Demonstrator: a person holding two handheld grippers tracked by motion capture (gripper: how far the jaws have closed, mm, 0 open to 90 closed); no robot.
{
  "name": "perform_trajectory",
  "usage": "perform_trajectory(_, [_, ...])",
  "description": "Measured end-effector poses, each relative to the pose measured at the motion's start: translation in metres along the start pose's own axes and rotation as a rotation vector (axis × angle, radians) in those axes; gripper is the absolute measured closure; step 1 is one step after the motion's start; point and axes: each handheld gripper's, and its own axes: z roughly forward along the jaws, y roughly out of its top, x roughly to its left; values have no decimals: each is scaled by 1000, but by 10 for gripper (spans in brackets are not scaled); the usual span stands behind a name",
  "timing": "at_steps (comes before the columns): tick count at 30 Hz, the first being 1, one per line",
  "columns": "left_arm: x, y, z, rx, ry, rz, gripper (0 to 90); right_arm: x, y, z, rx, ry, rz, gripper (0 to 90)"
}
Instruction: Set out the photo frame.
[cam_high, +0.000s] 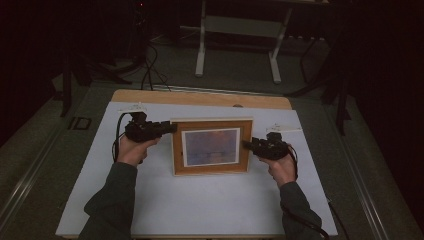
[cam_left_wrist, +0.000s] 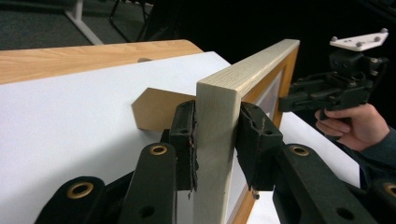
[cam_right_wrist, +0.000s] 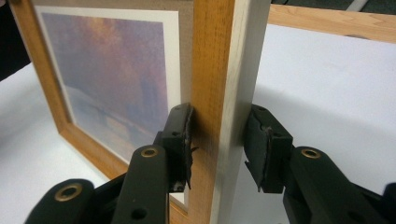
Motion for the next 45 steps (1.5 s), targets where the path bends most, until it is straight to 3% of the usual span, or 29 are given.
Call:
perform_trajectory(24, [1,2,2,10,-5,-10,684,4,-6,-7,4,8,1,637])
perform_trajectory(45, [1,1,-1,20,-22,-51,684,2,-7,-7,-8,23,14,637])
